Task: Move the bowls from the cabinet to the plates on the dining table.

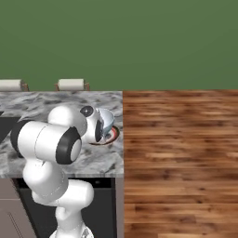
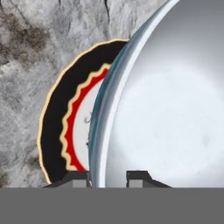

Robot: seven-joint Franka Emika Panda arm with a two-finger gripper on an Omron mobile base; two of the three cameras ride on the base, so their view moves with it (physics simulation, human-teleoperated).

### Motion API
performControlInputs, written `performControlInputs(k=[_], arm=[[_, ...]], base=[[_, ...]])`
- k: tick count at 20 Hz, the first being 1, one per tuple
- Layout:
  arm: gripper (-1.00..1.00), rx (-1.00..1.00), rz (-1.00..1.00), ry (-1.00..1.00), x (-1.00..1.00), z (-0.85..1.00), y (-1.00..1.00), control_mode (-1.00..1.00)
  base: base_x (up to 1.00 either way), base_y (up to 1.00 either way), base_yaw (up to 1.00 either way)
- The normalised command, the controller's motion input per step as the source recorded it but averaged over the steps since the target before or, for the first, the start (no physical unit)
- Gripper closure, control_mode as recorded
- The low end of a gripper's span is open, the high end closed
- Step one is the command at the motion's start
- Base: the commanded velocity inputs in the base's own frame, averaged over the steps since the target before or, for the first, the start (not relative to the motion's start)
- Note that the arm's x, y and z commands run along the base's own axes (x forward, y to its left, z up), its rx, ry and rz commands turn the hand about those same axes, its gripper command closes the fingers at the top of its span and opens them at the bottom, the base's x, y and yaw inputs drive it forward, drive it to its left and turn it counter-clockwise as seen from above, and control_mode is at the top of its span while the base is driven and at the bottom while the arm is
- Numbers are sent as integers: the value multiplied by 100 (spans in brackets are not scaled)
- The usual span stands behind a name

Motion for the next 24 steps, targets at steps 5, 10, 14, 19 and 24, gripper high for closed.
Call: performControlInputs(k=[5, 10, 14, 19, 24], arm=[[-100, 2, 0, 0, -1, -12, -4, -100], [-100, 9, 0, -2, -16, 0, -27, -100], [-100, 9, 0, -5, -26, 6, -32, -100], [-100, 3, 0, -8, -32, 47, -34, -100], [-100, 0, 0, -7, -3, 52, -31, -100]], base=[[0, 0, 0], [0, 0, 0], [0, 0, 0], [0, 0, 0], [0, 0, 0]])
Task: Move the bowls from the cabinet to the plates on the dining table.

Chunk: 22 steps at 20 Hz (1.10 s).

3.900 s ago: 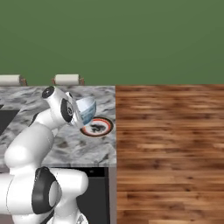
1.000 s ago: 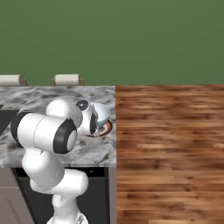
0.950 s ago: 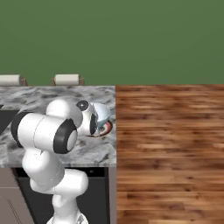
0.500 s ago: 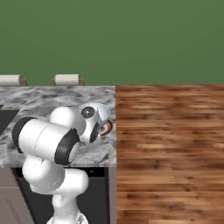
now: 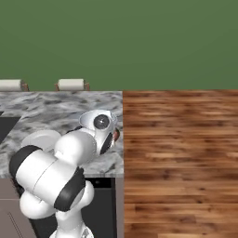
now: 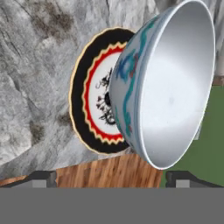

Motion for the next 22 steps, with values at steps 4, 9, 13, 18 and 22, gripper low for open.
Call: performControlInputs(k=[4, 9, 13, 18, 22], arm=[[-100, 0, 0, -3, 0, 52, -25, -100], [-100, -1, 0, 0, 1, 11, -30, -100], [-100, -13, 0, 0, -2, 21, -29, -100], [-100, -28, 16, 1, -17, 22, -26, -100], [-100, -41, 33, 1, -47, 25, -7, -100]], base=[[0, 0, 0], [0, 0, 0], [0, 0, 0], [0, 0, 0], [0, 0, 0]])
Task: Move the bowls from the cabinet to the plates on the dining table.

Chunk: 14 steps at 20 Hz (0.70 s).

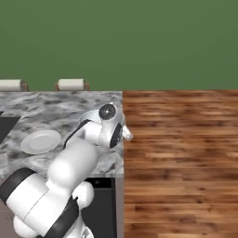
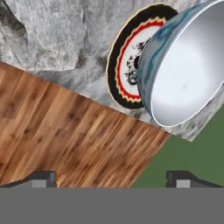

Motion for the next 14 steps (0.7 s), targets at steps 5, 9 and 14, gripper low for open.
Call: performControlInputs(k=[5, 9, 14], arm=[[-100, -45, 49, 0, -63, 23, -1, -100], [-100, -42, 53, 0, -40, 14, -8, -100], [-100, -44, 37, 3, -2, 2, -9, -100]], base=[[0, 0, 0], [0, 0, 0], [0, 0, 0]])
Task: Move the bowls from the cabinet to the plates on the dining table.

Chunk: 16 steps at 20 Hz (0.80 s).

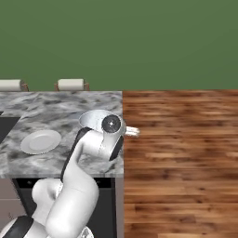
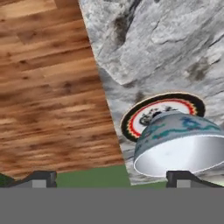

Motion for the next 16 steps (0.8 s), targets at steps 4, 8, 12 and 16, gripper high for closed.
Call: performControlInputs(k=[4, 8, 12, 16], arm=[[-100, -57, 22, 17, 0, 0, 0, -100], [-100, -51, 17, 23, 0, 6, 0, -100], [-100, -40, 12, 25, 0, 23, 0, -100], [-100, -17, 13, 18, -14, 46, -2, -100]], base=[[0, 0, 0], [0, 0, 0], [0, 0, 0], [0, 0, 0]])
